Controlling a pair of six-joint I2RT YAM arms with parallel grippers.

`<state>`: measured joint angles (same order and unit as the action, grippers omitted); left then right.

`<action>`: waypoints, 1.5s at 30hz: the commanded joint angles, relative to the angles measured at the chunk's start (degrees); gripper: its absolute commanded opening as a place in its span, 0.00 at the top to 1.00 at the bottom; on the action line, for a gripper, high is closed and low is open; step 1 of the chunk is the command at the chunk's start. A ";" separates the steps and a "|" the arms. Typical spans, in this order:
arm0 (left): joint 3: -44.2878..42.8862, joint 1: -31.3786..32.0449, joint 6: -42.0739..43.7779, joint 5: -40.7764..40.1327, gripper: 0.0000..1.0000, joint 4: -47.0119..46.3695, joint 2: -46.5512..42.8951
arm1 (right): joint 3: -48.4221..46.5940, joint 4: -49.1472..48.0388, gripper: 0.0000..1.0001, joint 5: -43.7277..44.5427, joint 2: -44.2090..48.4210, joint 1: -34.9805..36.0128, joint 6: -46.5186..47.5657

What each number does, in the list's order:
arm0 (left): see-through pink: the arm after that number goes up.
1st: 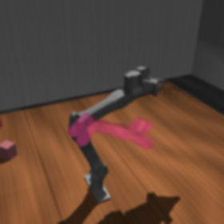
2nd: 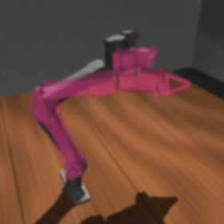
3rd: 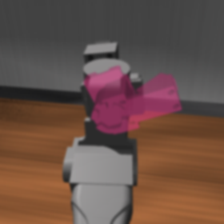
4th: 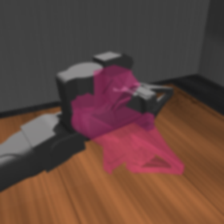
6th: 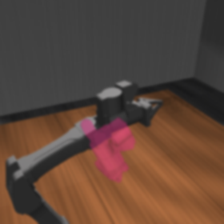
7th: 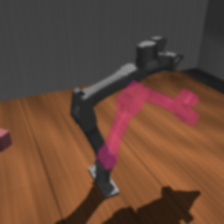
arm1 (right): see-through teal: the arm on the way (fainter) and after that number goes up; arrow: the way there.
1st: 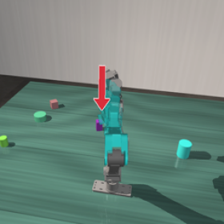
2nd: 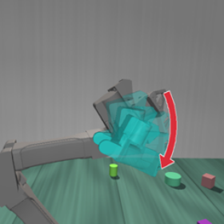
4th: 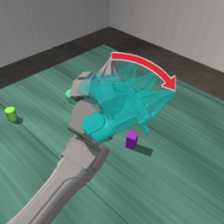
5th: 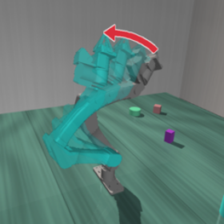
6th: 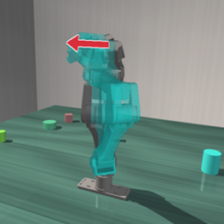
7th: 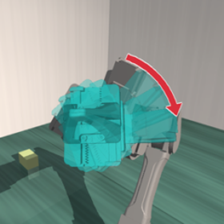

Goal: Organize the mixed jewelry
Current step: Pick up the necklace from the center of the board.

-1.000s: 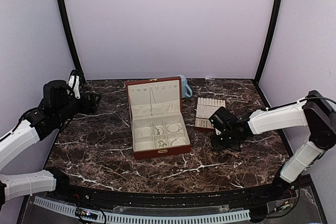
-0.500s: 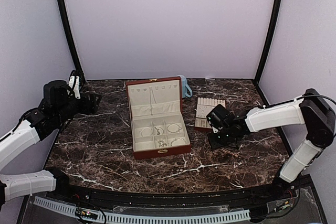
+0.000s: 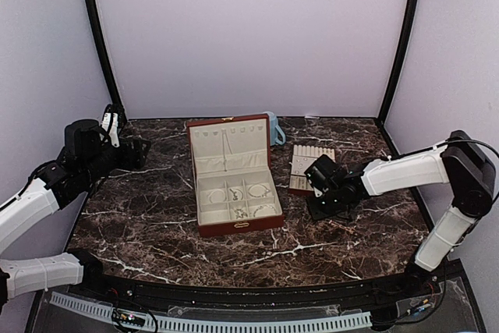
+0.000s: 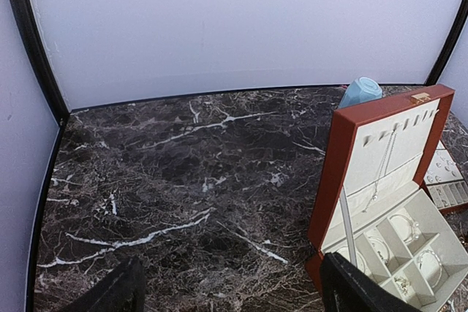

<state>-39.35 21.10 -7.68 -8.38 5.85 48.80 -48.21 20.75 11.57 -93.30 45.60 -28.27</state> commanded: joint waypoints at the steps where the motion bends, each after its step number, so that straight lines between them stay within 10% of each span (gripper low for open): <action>1: 0.51 -0.27 0.39 0.22 0.15 -0.93 -0.71 | -1.37 -0.99 0.86 0.76 -1.31 0.28 -0.44; 28: 0.51 -0.27 0.31 0.47 0.15 -1.22 -0.45 | -3.93 2.80 0.99 9.39 -6.33 -0.53 -2.74; 45: 0.51 -0.27 0.13 0.91 0.15 -1.28 -0.88 | -1.24 2.01 0.84 4.41 1.23 -0.69 -6.59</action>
<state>-39.33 21.10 -7.68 -8.03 5.82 48.80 -50.83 22.59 16.05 -91.85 45.21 -33.30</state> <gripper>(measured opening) 0.848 0.158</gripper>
